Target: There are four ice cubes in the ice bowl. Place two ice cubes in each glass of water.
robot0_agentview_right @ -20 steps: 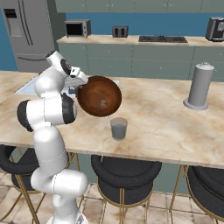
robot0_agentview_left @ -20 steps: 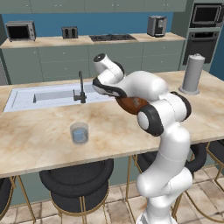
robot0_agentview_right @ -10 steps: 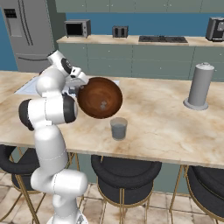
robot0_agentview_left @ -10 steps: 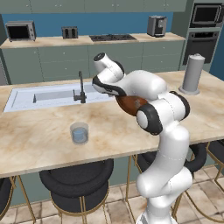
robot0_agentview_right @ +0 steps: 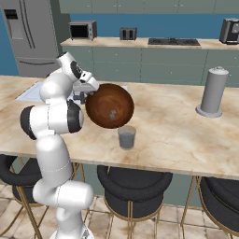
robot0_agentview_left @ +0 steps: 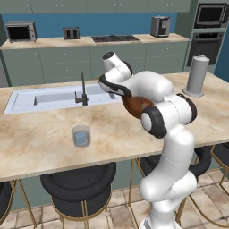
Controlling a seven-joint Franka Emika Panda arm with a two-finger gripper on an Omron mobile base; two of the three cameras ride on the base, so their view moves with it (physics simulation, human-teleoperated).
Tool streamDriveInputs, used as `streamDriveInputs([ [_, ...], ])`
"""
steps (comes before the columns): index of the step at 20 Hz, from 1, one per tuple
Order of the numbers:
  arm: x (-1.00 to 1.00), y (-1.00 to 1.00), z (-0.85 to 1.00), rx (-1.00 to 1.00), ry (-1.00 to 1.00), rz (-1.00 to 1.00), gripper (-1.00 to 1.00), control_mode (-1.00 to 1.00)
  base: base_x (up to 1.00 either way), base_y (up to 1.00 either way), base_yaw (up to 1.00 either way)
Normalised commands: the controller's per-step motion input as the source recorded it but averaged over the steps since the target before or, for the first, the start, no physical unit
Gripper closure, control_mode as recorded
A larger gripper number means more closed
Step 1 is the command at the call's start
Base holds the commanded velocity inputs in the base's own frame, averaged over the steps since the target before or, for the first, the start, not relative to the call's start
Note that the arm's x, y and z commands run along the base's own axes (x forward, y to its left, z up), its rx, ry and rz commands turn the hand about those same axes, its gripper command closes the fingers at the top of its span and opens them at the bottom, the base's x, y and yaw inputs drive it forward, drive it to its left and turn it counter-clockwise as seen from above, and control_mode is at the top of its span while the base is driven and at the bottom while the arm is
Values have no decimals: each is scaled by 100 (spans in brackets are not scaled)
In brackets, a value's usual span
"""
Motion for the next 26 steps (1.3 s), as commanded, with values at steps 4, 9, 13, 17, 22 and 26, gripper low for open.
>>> streamDriveInputs([
  [4, 0, -1, 17, 1, 0, 0, 100, -100, 0, 0, 0],
  [9, 0, -2, 21, 0, 0, 0, 100, -100, 0, 0, 0],
  [13, 0, -14, 7, 0, 0, 0, 100, -100, 0, 0, 0],
  [17, -3, -5, 0, 1, 0, -2, 100, -100, 0, 0, 0],
  [22, 0, -2, 0, 2, 0, -3, 100, -100, 0, 0, 0],
  [26, 0, -3, 12, 0, 0, -1, 100, -100, 0, 0, 0],
])
